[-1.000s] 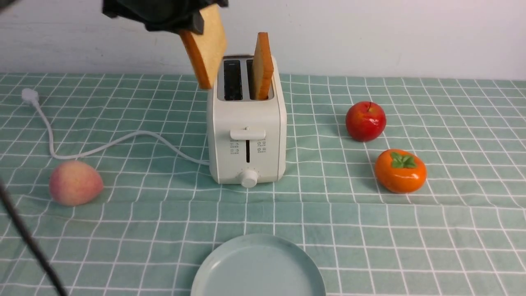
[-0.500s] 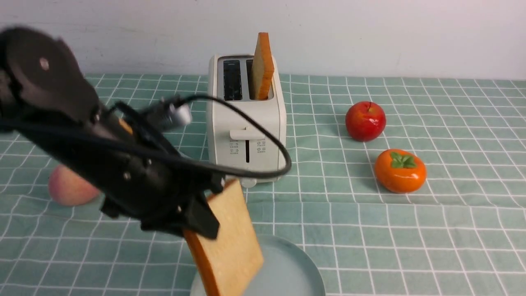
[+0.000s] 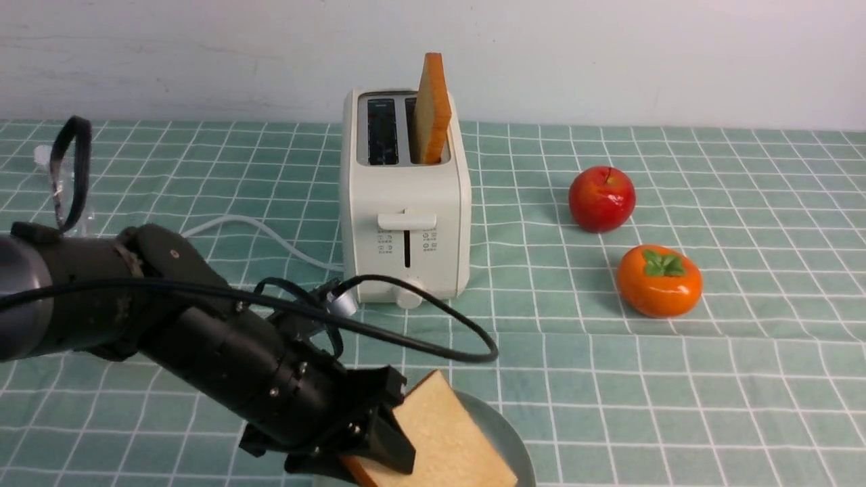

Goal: Take toasted bread from bread machine on blue coffee table place on plate.
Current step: 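Place the slice of bread on the plate with the left gripper, then grasp the toast slice in the toaster and pull it up out of the slot with the right gripper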

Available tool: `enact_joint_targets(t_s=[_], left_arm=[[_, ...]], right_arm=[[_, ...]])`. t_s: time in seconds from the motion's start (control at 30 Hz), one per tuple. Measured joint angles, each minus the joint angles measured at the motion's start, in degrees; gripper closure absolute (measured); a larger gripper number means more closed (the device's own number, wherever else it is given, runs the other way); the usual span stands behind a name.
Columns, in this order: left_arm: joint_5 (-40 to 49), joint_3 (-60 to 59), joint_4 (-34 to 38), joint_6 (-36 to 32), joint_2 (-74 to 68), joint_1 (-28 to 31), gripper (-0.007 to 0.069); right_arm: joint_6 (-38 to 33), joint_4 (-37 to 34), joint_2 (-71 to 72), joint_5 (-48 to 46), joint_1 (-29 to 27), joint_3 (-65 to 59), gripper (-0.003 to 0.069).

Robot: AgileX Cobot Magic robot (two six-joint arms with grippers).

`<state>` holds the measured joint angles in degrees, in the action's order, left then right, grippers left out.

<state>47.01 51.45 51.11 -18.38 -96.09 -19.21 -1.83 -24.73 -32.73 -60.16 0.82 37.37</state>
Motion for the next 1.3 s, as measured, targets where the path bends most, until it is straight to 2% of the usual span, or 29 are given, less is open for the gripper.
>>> enact_joint_targets(t_s=[0.07,0.13,0.33,0.37,0.47,0.6,0.77,0.83,0.97,1.0,1.3], left_arm=[[-0.3,0.2,-4.4,1.8,0.2,0.0,0.0227],[-0.9,0.6,-9.2,5.0,0.8,0.0,0.0225],[-1.7,1.6,-24.1,16.9,7.4,0.0,0.0305],[-1.6,1.6,-25.1,17.3,8.1,0.0,0.0315],[-0.2,1.6,-33.5,23.7,14.5,0.0,0.045],[0.9,1.6,-39.3,28.0,22.1,0.0,0.0622],[2.0,1.5,-40.7,29.7,33.6,0.0,0.0638],[1.9,1.0,-40.7,29.8,36.4,0.0,0.0638],[1.0,-2.1,-41.4,30.5,44.6,0.0,0.0638],[0.0,-4.1,-41.5,30.8,47.6,0.0,0.0638],[-1.7,-13.4,-42.9,34.6,60.4,0.0,0.0638]], right_arm=[[0.0,-0.1,-1.9,-1.2,0.0,3.6,0.0582],[0.0,-0.1,-4.7,-2.9,0.0,7.3,0.0572],[0.0,-0.7,-16.5,-6.9,0.0,19.4,0.0529],[0.0,-0.7,-17.0,-7.1,0.0,19.8,0.0528],[0.0,-1.6,-24.9,-7.2,1.0,27.6,0.052],[0.0,-0.5,-33.2,-6.5,5.6,36.2,0.0517],[2.7,5.3,-47.1,-4.4,14.3,50.8,0.0487],[3.5,6.9,-50.5,-4.2,15.9,54.6,0.0472],[5.5,11.7,-60.4,-3.9,20.1,66.4,0.0393],[5.7,13.2,-66.0,-4.0,21.6,72.4,0.0342],[5.8,13.9,-85.8,-0.3,25.3,95.2,0.0182]])
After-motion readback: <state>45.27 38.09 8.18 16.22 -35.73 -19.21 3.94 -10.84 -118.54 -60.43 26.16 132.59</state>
